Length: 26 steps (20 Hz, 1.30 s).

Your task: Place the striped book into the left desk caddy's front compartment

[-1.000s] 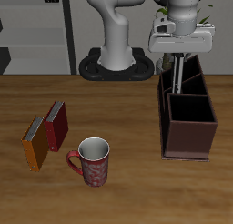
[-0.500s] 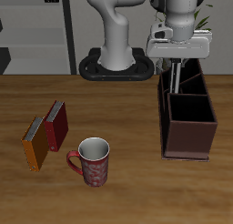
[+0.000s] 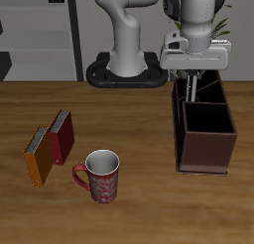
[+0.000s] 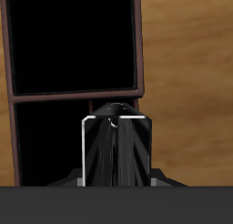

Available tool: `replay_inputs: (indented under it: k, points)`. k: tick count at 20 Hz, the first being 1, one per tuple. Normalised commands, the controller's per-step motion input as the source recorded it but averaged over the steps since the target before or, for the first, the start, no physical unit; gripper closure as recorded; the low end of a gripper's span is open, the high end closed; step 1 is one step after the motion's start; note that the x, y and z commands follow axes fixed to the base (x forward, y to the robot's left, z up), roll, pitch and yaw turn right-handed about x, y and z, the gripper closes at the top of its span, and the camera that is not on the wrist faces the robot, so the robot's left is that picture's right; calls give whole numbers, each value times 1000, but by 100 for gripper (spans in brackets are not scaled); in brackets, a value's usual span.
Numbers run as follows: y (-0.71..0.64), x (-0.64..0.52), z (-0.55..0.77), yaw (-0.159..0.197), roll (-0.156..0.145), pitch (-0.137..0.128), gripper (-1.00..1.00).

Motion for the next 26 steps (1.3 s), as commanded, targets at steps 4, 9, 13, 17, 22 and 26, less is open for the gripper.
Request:
replay_inputs:
  k: [4, 9, 13, 17, 22, 26]
  points:
    - [64, 9, -68, -6, 12, 8, 100]
    - [11, 38, -95, -10, 4, 10, 100]
    - [-36, 43, -143, -12, -12, 10, 100]
    - [91, -115, -205, -16, 31, 16, 100]
    - [115, -71, -96, -20, 32, -1, 100]
    - [-11, 68, -73, -7, -4, 6, 100]
